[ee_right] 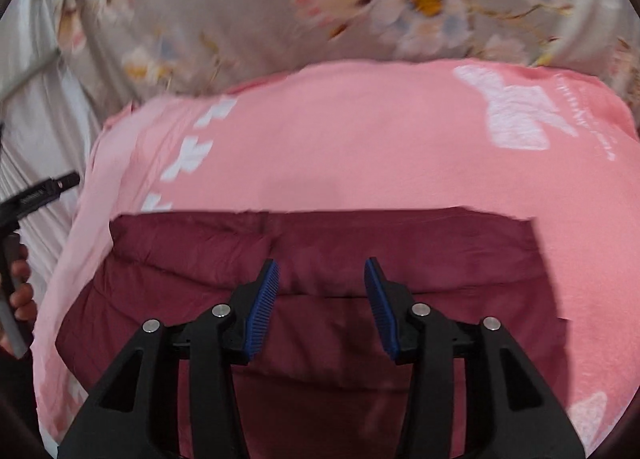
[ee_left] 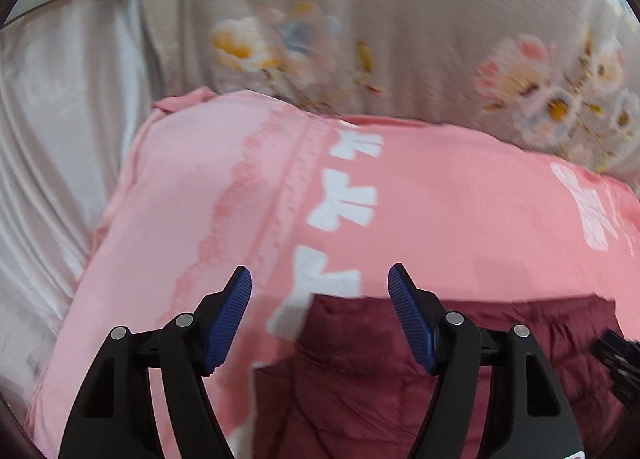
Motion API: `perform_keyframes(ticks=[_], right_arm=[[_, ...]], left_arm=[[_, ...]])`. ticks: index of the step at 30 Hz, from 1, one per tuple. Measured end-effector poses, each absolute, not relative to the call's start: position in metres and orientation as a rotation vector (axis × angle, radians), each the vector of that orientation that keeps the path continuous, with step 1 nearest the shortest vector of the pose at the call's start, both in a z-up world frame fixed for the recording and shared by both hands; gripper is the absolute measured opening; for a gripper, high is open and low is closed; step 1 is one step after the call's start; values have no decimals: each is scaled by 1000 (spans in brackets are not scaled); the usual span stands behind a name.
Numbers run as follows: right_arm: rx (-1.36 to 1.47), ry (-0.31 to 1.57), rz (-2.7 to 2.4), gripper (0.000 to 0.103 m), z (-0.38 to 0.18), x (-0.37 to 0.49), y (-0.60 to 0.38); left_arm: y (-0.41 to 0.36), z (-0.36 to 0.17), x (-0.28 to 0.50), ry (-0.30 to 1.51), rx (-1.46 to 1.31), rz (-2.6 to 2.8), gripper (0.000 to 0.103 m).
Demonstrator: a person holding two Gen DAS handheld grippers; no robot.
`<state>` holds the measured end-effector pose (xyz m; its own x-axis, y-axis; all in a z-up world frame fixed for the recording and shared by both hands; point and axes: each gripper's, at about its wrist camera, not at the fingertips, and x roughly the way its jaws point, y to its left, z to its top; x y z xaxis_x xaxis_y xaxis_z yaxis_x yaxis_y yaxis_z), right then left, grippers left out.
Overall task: Fold large clothes
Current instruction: 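Grasp the jacket's folded edge with both grippers side by side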
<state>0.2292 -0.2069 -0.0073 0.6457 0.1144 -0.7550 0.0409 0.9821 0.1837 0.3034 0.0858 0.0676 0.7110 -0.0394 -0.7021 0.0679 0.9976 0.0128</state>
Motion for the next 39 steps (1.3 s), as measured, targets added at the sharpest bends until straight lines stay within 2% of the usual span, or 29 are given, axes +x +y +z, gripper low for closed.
perform_keyframes(ticks=[2,3,4,5,6,8,11,14,19,23,39], right_arm=[[160,914,22,43,-21,242,-200],[148,940,8,38,-28,249,-199],[148,965,9,28,-37,252,-199],[156,975,14,8,-41,253,-200],[175,969,25,1,-41,251,-202],[203,916,33,0,-26,245,-206],[232,811,28,0,8,239,-213],[195,782,0,0,20,252,-211],[192,912,-35,0,-29,285,-214],[231,945,-36,0,-55,290,-220],[174,872,-72,0,-68,290,-212]], left_arm=[[67,61,301,808,82,-97,68],[57,55,300,824,96,-118,68],[50,49,299,840,101,-138,68],[43,42,300,859,103,-160,66],[37,35,300,880,99,-180,64],[19,24,301,920,93,-233,60],[-1,23,302,924,91,-287,60],[-22,24,307,916,99,-309,60],[-45,-8,334,985,137,-271,60],[-48,-40,343,992,138,-243,63],[-64,-64,346,894,154,-184,70]])
